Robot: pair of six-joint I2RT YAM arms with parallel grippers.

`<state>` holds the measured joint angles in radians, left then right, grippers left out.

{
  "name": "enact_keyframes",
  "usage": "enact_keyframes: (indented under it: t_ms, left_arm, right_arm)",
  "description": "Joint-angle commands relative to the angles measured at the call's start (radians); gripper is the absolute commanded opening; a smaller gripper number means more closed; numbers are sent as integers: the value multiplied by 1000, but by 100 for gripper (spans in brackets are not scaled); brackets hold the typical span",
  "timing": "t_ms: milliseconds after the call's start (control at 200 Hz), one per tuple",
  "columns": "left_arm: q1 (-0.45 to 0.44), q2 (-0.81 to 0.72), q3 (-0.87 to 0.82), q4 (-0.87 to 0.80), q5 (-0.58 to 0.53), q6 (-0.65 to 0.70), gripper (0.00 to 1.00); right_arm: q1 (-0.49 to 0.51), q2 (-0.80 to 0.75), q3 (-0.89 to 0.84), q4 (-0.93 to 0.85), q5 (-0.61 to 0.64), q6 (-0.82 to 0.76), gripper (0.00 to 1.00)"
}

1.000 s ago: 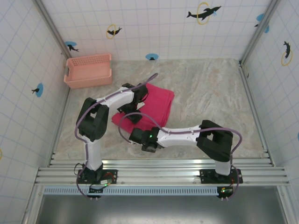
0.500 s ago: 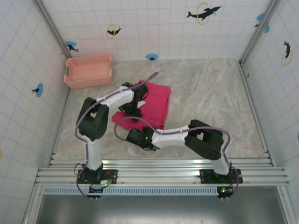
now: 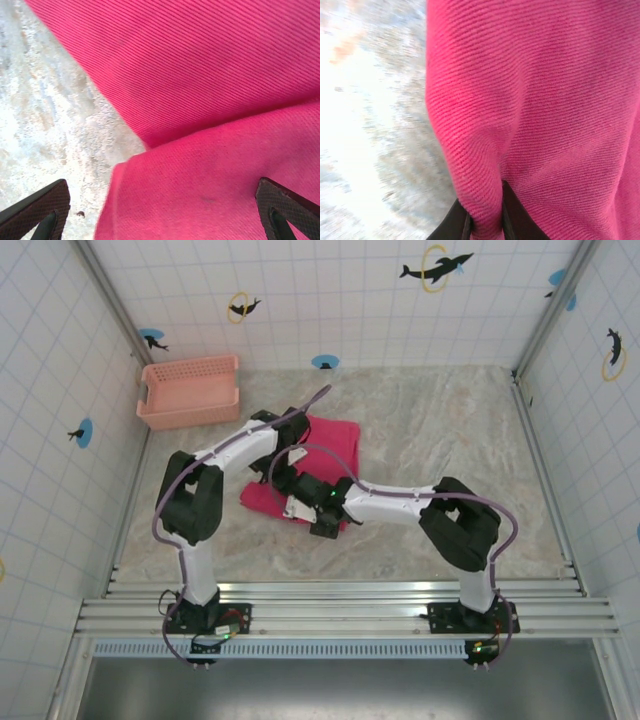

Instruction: Roll up the long pants

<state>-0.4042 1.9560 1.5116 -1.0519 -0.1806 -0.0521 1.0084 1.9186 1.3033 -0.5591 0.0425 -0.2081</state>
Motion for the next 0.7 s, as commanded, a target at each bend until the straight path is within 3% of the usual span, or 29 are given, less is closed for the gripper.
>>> enact_keyframes:
  t_ms: [0,170,360,696]
  left_arm:
    - [17,-61,45,-58,-11,32,98]
    - [28,-136,84,-106,-66,51,98]
    - [31,-209,113,-156,-91,53,98]
    - [30,-265,-19,-131,-31,20,97]
  right_arm:
    - [-26,1,98,-244,-430,4,3]
    - [-64,3,192,-360,-713,51,3]
    - [-161,-3,185,-275,-966,195,4]
    - [-286,117,174,-184,-941,259,4]
